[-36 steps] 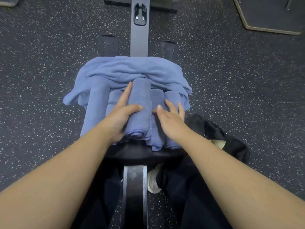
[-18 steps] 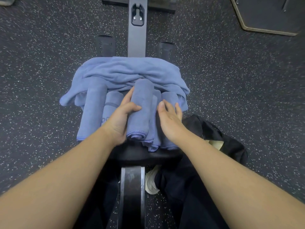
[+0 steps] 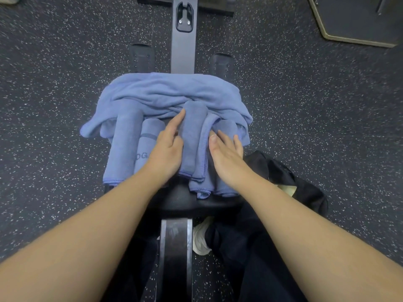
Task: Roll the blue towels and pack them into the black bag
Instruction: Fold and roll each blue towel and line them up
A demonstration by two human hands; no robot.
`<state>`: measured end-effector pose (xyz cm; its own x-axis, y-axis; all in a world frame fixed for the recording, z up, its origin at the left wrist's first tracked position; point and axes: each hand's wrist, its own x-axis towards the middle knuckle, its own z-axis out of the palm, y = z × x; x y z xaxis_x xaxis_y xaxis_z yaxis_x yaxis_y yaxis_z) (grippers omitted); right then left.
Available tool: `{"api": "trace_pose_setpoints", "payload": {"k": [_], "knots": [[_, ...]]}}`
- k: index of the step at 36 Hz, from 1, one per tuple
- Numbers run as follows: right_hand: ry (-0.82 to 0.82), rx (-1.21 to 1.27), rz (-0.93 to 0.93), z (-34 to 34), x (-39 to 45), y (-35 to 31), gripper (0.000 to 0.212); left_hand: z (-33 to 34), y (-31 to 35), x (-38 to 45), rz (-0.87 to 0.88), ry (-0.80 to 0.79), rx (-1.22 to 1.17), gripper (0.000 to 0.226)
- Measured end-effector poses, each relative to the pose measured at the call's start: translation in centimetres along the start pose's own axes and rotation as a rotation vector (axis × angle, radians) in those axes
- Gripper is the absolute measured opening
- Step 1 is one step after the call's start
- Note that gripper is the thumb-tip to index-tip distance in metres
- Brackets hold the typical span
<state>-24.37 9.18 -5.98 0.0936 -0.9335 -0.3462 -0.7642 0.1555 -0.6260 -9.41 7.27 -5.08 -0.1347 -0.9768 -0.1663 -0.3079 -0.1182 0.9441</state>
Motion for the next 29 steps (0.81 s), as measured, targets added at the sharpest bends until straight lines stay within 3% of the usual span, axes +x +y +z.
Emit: {"api": "trace_pose_setpoints", "payload": {"k": [3, 7, 11, 16, 21, 29], "knots": [[-0.007, -0.001, -0.005, 0.1, 0.1, 0.4, 0.076, 0.2, -0.2, 0.1, 0.016, -0.026, 0.024, 0.05], [-0.007, 0.03, 0.024, 0.5, 0.4, 0.9, 0.08, 0.6, -0.6, -0.1, 0.061, -0.102, 0.132, 0.079], [0.001, 0.033, -0.005, 0.6, 0.7, 1.4, 0.093, 0.2, -0.6, 0.1, 0.069, -0.116, 0.17, 0.086], [-0.015, 0.105, -0.034, 0.4, 0.0, 0.9, 0.08, 0.3, -0.4, 0.2, 0.072, -0.092, 0.169, 0.088], [-0.038, 0.146, -0.007, 0.4, 0.1, 1.2, 0.077, 0.6, -0.1, 0.2, 0.016, -0.088, 0.163, 0.114], [-0.051, 0.119, -0.01, 0.5, 0.4, 1.2, 0.08, 0.7, -0.1, 0.4, 0.014, -0.099, 0.316, 0.089]]}}
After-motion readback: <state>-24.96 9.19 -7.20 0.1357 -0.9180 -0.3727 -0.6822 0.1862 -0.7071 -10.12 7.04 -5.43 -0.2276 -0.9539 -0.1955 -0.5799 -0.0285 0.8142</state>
